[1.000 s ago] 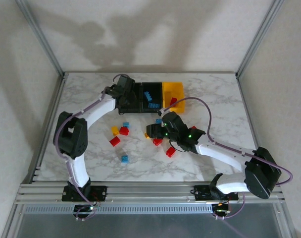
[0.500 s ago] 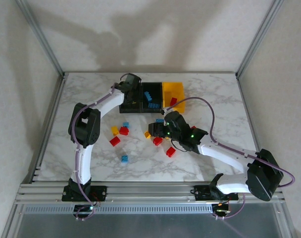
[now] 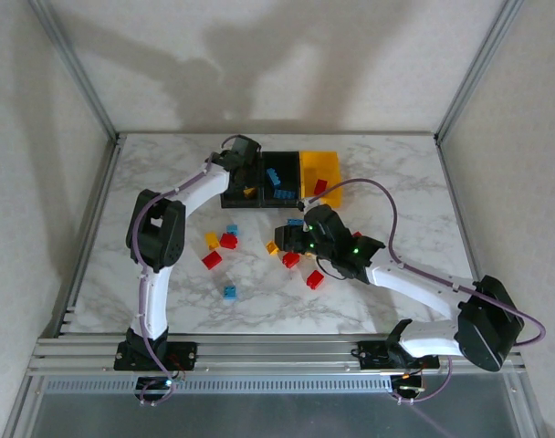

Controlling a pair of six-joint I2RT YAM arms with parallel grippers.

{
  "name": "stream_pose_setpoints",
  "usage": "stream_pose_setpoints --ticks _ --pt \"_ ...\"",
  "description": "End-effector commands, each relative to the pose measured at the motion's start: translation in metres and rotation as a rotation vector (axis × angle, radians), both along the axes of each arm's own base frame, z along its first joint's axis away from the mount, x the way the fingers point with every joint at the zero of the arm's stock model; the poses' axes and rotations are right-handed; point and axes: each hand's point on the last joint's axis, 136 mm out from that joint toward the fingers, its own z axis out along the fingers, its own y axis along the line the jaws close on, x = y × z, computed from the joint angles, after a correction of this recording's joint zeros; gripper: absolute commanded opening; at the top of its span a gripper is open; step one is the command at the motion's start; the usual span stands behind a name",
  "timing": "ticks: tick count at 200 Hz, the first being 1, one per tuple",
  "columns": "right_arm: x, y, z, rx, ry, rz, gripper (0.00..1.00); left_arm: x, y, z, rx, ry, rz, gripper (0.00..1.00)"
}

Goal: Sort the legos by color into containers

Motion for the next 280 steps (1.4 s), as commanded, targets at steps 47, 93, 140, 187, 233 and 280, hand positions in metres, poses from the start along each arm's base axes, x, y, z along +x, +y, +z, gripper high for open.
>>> stream_pose_setpoints --ticks 47,93,140,187,233,280 --pt "0.002 -0.049 0.007 -0.073 0.049 -0.170 0.67 -0.059 -0.026 0.094 -0.100 -0.141 -0.119 0.60" --pt "-0.007 -0.098 -0.008 -0.166 0.139 -0.339 0.75 -0.126 -0.058 0.114 -0.208 -0.193 -0.282 0.64" --pt "-0.010 -0.165 -0.033 -0.173 0.232 -0.546 0.72 -0.191 -0.075 0.112 -0.333 -0.225 -0.380 0.66" --pt "-0.015 -0.215 -0.074 -0.255 0.362 -0.688 0.65 -0.247 -0.099 0.094 -0.418 -0.224 -0.485 0.67" --pt "-0.019 -0.239 -0.120 -0.311 0.503 -0.762 0.66 -0.266 -0.121 0.087 -0.418 -0.213 -0.550 0.67" --pt "-0.022 -0.242 -0.148 -0.336 0.560 -0.757 0.56 -0.261 -0.123 0.067 -0.369 -0.170 -0.528 0.65"
